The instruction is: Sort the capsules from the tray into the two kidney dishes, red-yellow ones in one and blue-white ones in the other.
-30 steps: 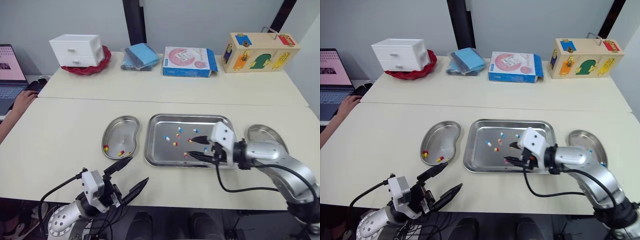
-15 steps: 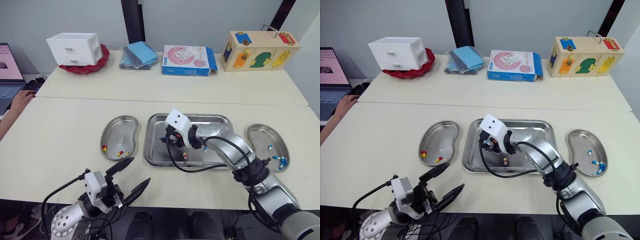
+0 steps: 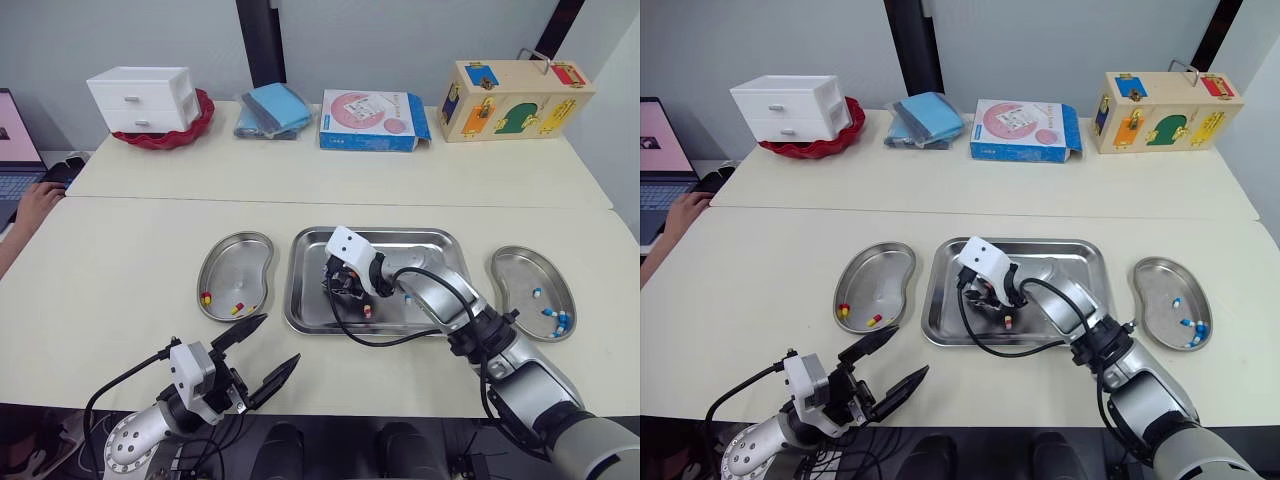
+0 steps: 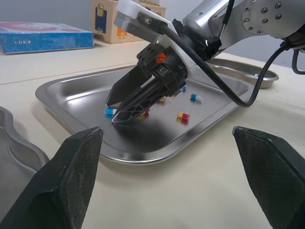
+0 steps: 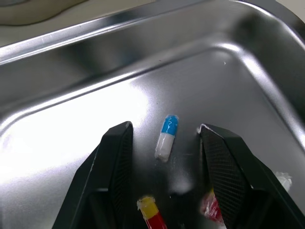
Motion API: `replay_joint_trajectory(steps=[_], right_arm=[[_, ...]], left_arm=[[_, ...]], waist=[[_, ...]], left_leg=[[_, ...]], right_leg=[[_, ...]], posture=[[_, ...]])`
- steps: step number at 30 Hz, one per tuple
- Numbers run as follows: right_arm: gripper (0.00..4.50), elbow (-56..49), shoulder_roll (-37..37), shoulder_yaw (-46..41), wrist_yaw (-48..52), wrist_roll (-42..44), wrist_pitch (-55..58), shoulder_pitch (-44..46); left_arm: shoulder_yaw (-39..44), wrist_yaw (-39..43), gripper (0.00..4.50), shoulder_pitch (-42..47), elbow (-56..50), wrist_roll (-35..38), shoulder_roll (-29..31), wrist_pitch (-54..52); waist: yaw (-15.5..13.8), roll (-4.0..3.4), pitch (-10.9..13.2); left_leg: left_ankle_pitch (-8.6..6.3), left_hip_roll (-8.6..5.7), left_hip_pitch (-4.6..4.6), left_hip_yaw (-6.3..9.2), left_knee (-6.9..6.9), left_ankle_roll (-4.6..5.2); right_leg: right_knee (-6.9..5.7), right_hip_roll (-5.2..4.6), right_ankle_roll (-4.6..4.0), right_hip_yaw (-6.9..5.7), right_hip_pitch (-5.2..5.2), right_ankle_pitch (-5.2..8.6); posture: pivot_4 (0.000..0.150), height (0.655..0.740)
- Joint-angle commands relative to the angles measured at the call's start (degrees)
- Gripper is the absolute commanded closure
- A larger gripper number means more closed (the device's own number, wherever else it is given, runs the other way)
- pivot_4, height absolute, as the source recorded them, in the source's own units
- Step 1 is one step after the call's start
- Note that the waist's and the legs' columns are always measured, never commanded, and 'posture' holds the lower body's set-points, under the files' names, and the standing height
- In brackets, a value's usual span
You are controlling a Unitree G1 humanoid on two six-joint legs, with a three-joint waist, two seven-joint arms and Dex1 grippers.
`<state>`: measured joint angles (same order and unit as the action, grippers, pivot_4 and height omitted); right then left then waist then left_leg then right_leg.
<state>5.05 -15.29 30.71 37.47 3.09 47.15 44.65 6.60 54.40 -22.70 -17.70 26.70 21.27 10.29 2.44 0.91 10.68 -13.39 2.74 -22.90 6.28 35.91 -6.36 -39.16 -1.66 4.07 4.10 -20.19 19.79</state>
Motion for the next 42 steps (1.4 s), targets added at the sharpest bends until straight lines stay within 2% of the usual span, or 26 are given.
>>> replay_joint_trajectory(steps=[1,7,13,18,22,28,32,36,39,42], right_arm=[[2.85,-0.25,0.48,-0.22,1.02,-1.1,-0.63,1.97],[4.44,-0.58,0.65,-0.19,2.11,-2.16,-0.83,1.96],[4.48,-4.78,0.19,-2.29,2.96,-1.19,0.54,1.66],[4.48,-16.31,-4.98,-7.77,4.67,2.27,5.75,-2.21],[4.48,-28.17,-12.16,-16.38,5.91,6.68,10.34,-9.06],[4.48,-41.11,-25.64,-36.79,10.36,13.89,13.43,-25.8],[4.48,-43.0,-30.9,-48.62,11.75,15.88,11.65,-35.46],[4.48,-41.32,-31.45,-61.42,14.57,17.13,4.55,-45.38],[4.48,-38.64,-32.09,-66.82,15.04,16.42,1.7,-51.11],[4.48,-36.09,-32.85,-68.3,13.72,15.36,0.49,-53.61]], left_arm=[[-0.34,-0.11,0.0,-0.43,-0.89,0.14,0.54,1.06],[-0.46,0.36,0.0,-0.76,-1.07,0.48,0.91,0.83],[-0.63,2.54,0.0,0.09,-1.71,4.0,3.5,-3.1],[-0.66,7.99,0.0,2.67,-0.25,5.67,7.29,-3.86],[-1.23,11.56,0.0,5.8,0.96,7.21,8.7,-4.48],[-3.3,15.95,0.0,9.43,1.71,8.97,9.62,-6.45],[-4.29,17.64,0.0,11.59,2.33,9.02,9.47,-7.04],[-5.56,17.98,0.0,14.02,2.35,9.3,8.64,-8.0],[-6.22,17.5,0.0,15.81,1.89,9.59,8.11,-8.99],[-6.76,17.51,0.0,17.08,1.62,9.67,7.64,-9.38]], waist=[[0.01,0.0,0.0],[0.01,0.0,0.0],[0.03,-0.02,0.01],[-0.32,-0.03,0.02],[-0.76,-0.05,0.03],[-0.74,-0.07,0.04],[-0.41,-0.07,0.04],[-0.57,-0.07,0.04],[-0.63,-0.07,0.04],[-0.53,-0.07,0.04]], left_leg=[[0.0,0.0,0.0,0.0,0.0,0.0],[0.0,0.0,0.0,0.0,-0.01,0.0],[0.0,0.0,-0.01,0.0,-0.01,0.0],[0.0,0.0,-0.04,0.02,-0.03,0.0],[0.0,-0.01,-0.06,0.0,-0.03,0.0],[0.0,-0.01,-0.08,-0.02,-0.06,0.01],[-0.01,-0.01,-0.04,-0.04,-0.06,0.01],[-0.01,-0.01,-0.01,-0.05,-0.06,0.01],[-0.01,-0.02,0.0,-0.07,-0.03,0.01],[0.0,-0.02,0.04,-0.07,0.0,0.01]], right_leg=[[0.0,0.0,0.0,0.0,0.0,0.0],[0.0,0.0,0.0,0.0,-0.01,0.0],[0.01,0.0,0.0,0.0,-0.02,0.0],[0.03,0.0,0.0,-0.02,-0.01,0.0],[0.09,-0.01,0.0,-0.02,0.0,0.0],[0.15,-0.01,0.01,0.0,0.02,0.01],[0.13,-0.01,0.0,0.01,0.05,0.01],[0.14,0.0,0.01,0.02,0.11,0.01],[0.16,-0.01,0.02,0.02,0.15,0.01],[0.14,-0.01,0.02,0.03,0.19,0.01]], posture=[[0.15,0.74],[0.15,0.74],[0.15,0.74],[0.15,0.74],[0.15,0.74],[0.15,0.74],[0.15,0.74],[0.15,0.74],[0.15,0.74],[0.15,0.74]])
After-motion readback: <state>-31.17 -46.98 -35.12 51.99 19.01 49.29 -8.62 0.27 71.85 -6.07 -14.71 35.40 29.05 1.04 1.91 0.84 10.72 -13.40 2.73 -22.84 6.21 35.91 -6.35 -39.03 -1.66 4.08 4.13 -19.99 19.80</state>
